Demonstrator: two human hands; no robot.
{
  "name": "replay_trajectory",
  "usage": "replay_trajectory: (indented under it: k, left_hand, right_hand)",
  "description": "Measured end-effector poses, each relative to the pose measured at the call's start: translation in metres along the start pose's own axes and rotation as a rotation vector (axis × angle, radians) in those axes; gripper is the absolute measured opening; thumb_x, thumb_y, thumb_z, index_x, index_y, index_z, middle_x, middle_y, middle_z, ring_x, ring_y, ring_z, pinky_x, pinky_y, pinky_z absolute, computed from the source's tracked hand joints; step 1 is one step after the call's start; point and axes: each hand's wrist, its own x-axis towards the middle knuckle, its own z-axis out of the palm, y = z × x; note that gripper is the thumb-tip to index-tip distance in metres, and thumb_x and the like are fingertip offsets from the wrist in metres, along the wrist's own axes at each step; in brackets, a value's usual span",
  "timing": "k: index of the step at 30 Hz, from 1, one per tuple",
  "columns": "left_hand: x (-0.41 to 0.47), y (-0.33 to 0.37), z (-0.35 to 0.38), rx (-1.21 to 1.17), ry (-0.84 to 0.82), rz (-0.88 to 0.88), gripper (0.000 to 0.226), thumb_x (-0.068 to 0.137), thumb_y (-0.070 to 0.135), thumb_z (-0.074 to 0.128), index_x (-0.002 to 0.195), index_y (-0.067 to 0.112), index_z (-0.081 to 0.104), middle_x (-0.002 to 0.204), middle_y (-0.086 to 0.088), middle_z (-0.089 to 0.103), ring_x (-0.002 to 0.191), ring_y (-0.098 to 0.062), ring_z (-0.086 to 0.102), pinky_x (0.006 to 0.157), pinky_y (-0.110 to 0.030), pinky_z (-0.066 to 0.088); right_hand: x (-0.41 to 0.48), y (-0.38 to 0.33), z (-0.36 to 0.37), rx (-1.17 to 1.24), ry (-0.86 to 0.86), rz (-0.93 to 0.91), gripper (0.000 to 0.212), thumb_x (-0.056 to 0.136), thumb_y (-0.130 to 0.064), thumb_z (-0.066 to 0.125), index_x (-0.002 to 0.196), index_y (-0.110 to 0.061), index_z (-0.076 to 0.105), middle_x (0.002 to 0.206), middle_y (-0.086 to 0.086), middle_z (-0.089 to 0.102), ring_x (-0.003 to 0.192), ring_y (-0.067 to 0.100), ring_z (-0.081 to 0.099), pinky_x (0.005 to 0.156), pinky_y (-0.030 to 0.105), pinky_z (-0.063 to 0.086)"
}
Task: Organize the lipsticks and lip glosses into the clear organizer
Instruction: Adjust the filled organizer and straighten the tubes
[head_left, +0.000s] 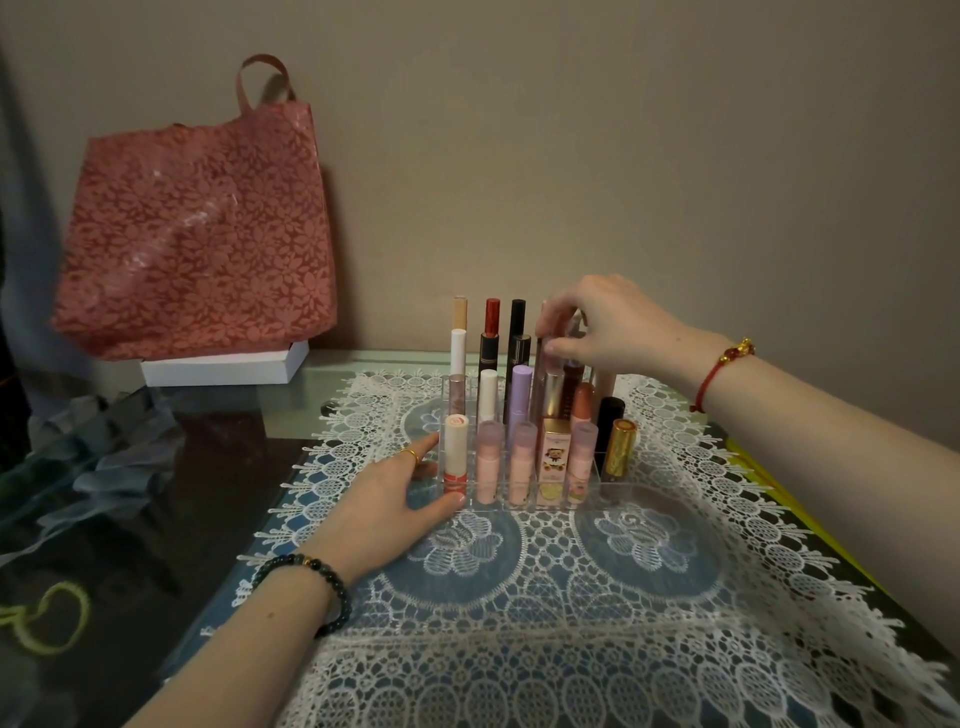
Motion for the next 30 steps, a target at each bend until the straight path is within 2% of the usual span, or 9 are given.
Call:
replay_trajectory:
  k: [9,13,16,20,23,26,30]
  left_hand:
    - [0.000,-0.001,0.000,-0.013,0.000,-0.006,0.075,0.077,0.047,0.062,0.140,0.029,0.025,0.123,0.006,0.055,0.107,-0.004,0.051,0.094,-0.027,0.045]
    - [0.001,0.000,0.000,0.015,-0.006,0.017,0.073,0.078,0.047,0.060,0.140,0.029,0.025,0.123,0.006,0.055,0.102,-0.001,0.048,0.088,-0.018,0.040]
    - [0.001,0.000,0.000,-0.003,-0.005,0.007,0.073,0.078,0.045,0.061,0.140,0.028,0.025,0.123,0.005,0.055,0.103,-0.003,0.049,0.089,-0.019,0.041]
    - [0.000,0.002,0.000,-0.007,-0.008,0.008,0.073,0.078,0.044,0.061,0.140,0.028,0.026,0.122,0.005,0.055,0.104,-0.004,0.050,0.089,-0.020,0.041]
    - [-0.001,0.002,0.000,-0.023,-0.001,0.001,0.072,0.078,0.044,0.061,0.140,0.028,0.026,0.122,0.006,0.055,0.103,-0.002,0.049,0.088,-0.020,0.041]
    - [-0.001,0.001,0.000,-0.016,-0.005,0.004,0.073,0.078,0.045,0.061,0.140,0.028,0.026,0.121,0.006,0.055,0.102,-0.001,0.048,0.087,-0.018,0.040]
    - [-0.001,0.000,0.000,-0.039,0.002,-0.009,0.074,0.077,0.045,0.062,0.140,0.029,0.027,0.121,0.007,0.055,0.104,-0.002,0.049,0.086,-0.018,0.041]
  right_hand:
    - [0.000,0.000,-0.004,0.008,0.007,0.002,0.007,0.079,-0.023,0.067,0.086,-0.025,0.067,0.086,-0.008,0.067,0.078,0.006,0.056,0.075,0.025,0.039]
    - [-0.010,0.001,-0.016,0.066,0.085,0.014,0.007,0.080,-0.023,0.066,0.087,-0.023,0.068,0.074,-0.016,0.059,0.063,-0.009,0.049,0.054,0.004,0.032]
    - [-0.026,0.003,-0.021,0.090,0.119,0.013,0.009,0.081,-0.022,0.065,0.089,-0.021,0.068,0.071,-0.020,0.054,0.062,-0.010,0.049,0.056,-0.005,0.030]
    - [-0.046,0.010,-0.014,0.082,0.052,0.027,0.012,0.079,-0.024,0.067,0.091,-0.022,0.068,0.074,-0.019,0.056,0.064,-0.009,0.049,0.056,-0.003,0.032]
    - [-0.053,0.013,-0.002,0.053,-0.015,0.030,0.016,0.080,-0.030,0.065,0.096,-0.025,0.066,0.081,-0.016,0.058,0.068,-0.011,0.048,0.052,0.006,0.033]
    - [-0.055,0.015,0.007,0.060,-0.027,0.031,0.017,0.082,-0.031,0.063,0.097,-0.024,0.066,0.088,-0.012,0.060,0.071,-0.005,0.050,0.056,0.010,0.031]
    - [-0.053,0.016,0.014,0.063,-0.049,0.035,0.017,0.082,-0.028,0.063,0.098,-0.023,0.066,0.094,-0.007,0.064,0.080,0.006,0.057,0.066,0.018,0.040]
